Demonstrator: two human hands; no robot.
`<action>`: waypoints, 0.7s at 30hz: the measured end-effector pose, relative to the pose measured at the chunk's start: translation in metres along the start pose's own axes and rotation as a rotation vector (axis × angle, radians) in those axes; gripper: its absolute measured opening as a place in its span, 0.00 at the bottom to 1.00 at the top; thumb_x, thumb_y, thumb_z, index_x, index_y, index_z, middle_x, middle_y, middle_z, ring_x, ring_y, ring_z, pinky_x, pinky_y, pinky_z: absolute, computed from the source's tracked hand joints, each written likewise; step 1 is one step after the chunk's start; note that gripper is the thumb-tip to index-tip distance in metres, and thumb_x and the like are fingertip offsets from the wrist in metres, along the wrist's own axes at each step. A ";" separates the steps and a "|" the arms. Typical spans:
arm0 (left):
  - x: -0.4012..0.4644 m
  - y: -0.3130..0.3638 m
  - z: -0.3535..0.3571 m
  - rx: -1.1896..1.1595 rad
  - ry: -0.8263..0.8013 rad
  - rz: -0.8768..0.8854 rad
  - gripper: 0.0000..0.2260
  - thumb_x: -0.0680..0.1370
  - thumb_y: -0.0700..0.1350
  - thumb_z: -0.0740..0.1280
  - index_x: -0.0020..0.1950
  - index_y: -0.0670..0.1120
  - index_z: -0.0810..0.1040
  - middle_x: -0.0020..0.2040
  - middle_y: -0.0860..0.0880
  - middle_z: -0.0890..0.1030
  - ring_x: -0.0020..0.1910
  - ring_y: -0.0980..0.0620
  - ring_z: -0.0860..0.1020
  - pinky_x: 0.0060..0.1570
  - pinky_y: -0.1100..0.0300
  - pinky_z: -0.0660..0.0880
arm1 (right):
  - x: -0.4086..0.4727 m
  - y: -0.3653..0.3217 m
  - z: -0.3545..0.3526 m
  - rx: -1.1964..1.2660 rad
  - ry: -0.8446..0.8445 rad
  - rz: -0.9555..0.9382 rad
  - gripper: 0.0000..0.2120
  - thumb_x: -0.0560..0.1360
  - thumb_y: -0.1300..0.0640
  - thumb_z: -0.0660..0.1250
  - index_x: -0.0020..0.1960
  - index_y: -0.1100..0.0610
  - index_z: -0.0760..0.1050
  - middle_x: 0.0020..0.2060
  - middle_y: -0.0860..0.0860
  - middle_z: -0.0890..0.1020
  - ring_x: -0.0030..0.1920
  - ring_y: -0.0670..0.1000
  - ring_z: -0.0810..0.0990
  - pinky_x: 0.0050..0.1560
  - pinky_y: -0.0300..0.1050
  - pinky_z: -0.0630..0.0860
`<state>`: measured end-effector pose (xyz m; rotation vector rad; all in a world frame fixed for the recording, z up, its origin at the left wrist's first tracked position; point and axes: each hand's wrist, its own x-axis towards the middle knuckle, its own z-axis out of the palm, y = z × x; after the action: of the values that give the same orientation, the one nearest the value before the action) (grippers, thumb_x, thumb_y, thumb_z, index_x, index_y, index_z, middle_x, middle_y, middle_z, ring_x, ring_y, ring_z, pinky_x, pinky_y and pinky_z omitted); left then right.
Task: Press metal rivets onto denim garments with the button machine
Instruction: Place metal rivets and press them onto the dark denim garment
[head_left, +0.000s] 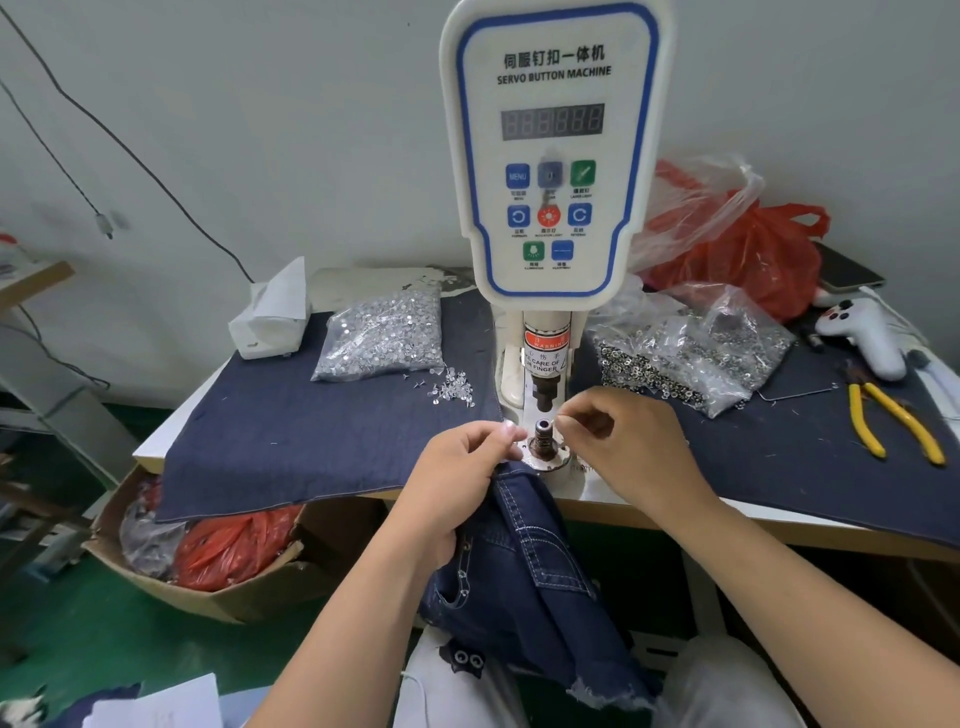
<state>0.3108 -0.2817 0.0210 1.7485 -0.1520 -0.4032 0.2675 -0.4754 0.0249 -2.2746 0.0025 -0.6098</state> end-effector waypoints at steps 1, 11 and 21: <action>0.001 -0.002 -0.001 -0.009 0.019 -0.010 0.11 0.84 0.56 0.67 0.49 0.57 0.88 0.45 0.58 0.87 0.44 0.61 0.84 0.51 0.61 0.75 | 0.003 0.001 0.000 -0.010 -0.030 0.009 0.03 0.75 0.58 0.75 0.44 0.51 0.85 0.37 0.39 0.85 0.42 0.38 0.82 0.43 0.24 0.71; 0.003 -0.005 -0.009 0.033 0.057 0.017 0.14 0.83 0.60 0.67 0.44 0.55 0.82 0.44 0.59 0.85 0.41 0.65 0.80 0.48 0.60 0.72 | 0.019 0.003 -0.005 -0.085 -0.182 -0.032 0.01 0.76 0.55 0.76 0.46 0.50 0.85 0.33 0.34 0.80 0.40 0.31 0.79 0.41 0.23 0.69; -0.002 -0.001 -0.007 0.012 0.040 0.037 0.14 0.83 0.60 0.67 0.43 0.54 0.82 0.48 0.58 0.87 0.43 0.66 0.82 0.47 0.62 0.72 | 0.025 0.003 -0.007 -0.102 -0.218 -0.015 0.03 0.76 0.53 0.76 0.44 0.48 0.84 0.32 0.35 0.80 0.39 0.32 0.80 0.41 0.24 0.71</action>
<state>0.3115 -0.2748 0.0218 1.7617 -0.1583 -0.3412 0.2867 -0.4870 0.0378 -2.4313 -0.0919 -0.3734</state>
